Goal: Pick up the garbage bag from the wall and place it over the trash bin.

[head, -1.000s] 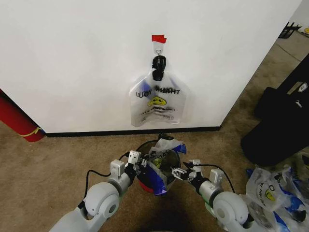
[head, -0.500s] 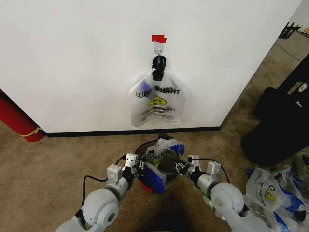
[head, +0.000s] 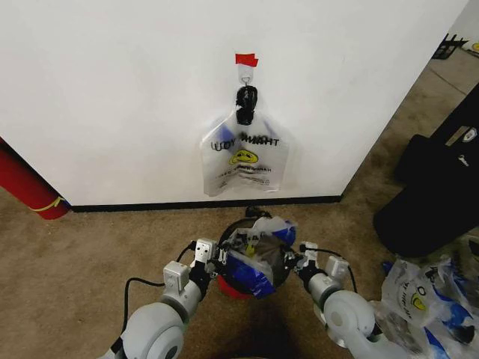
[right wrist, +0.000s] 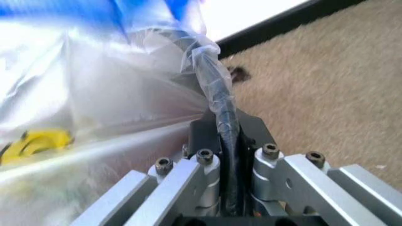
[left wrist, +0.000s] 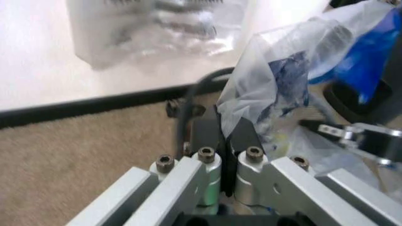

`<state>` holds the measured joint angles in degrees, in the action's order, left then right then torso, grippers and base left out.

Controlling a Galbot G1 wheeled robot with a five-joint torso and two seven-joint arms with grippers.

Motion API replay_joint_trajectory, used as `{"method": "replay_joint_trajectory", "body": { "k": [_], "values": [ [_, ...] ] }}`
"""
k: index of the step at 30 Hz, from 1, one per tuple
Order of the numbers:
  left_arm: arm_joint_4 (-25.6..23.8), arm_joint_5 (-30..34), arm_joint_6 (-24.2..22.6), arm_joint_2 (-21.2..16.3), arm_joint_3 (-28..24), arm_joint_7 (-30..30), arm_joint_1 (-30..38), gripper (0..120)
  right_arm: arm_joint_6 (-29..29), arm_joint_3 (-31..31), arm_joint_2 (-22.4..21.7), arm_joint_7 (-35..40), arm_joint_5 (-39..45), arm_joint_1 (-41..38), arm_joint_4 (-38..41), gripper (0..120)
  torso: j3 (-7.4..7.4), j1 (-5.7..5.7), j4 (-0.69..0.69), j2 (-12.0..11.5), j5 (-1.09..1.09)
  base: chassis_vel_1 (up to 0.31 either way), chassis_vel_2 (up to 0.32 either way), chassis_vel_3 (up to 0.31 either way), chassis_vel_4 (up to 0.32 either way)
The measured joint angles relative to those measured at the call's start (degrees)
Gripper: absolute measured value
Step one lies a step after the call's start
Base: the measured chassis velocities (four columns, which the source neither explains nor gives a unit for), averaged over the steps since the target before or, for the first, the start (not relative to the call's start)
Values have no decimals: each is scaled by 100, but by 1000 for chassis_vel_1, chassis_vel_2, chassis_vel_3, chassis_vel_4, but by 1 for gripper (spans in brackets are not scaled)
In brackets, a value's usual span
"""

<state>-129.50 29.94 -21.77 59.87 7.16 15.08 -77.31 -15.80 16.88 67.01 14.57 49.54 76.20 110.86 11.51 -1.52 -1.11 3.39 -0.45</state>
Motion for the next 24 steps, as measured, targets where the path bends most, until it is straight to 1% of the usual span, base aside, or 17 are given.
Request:
{"method": "replay_joint_trajectory", "body": {
  "k": [4,6,8,10,11,13,15,16,18,20,21,22,24],
  "values": [
    [49,-83,21,-16,50,122,-2,0,147,194,-12,-112,28,56,32,0,0,0,0,0,1,0,0,0,0],
    [144,-145,23,-25,69,227,-1,0,208,314,-32,-161,30,77,75,0,0,0,0,0,0,0,0,0,0],
    [384,-229,22,-23,84,361,34,0,216,467,-84,-205,76,85,153,0,0,0,0,0,-1,0,0,0,0],
    [437,-239,22,-19,84,385,49,0,215,487,-93,-218,77,84,163,0,0,0,0,0,-1,0,0,0,0],
    [557,-243,45,-5,81,430,85,0,213,537,-115,-283,53,76,183,0,0,0,0,0,-1,0,0,0,0],
    [609,-234,161,-9,71,427,101,0,211,547,-120,-334,-24,68,192,0,0,0,0,0,-1,0,0,0,0],
    [612,-236,309,-38,65,338,94,0,216,532,-115,-383,-169,53,190,0,0,0,0,0,-1,0,0,0,0],
    [601,-291,489,-81,62,195,73,4,251,505,-100,-457,-366,35,159,0,0,0,0,0,-1,0,0,0,0],
    [598,-327,550,-96,63,141,64,6,271,496,-94,-485,-432,28,144,0,0,0,0,0,-1,0,0,0,0],
    [648,-860,1089,-206,142,-532,18,18,537,447,-62,-749,-914,-15,14,0,0,0,0,0,0,0,0,0,0],
    [684,-993,1208,-230,171,-662,16,19,604,445,-60,-816,-1020,-23,-15,0,0,0,0,0,0,0,0,0,0],
    [777,-1331,1511,-290,260,-942,20,26,814,447,-60,-1003,-1313,-45,-109,0,0,0,0,0,-1,0,0,0,0],
    [801,-1408,1588,-303,284,-1005,24,27,846,447,-62,-1031,-1355,-47,-123,0,0,0,0,0,-1,0,0,0,0]
  ]
}}
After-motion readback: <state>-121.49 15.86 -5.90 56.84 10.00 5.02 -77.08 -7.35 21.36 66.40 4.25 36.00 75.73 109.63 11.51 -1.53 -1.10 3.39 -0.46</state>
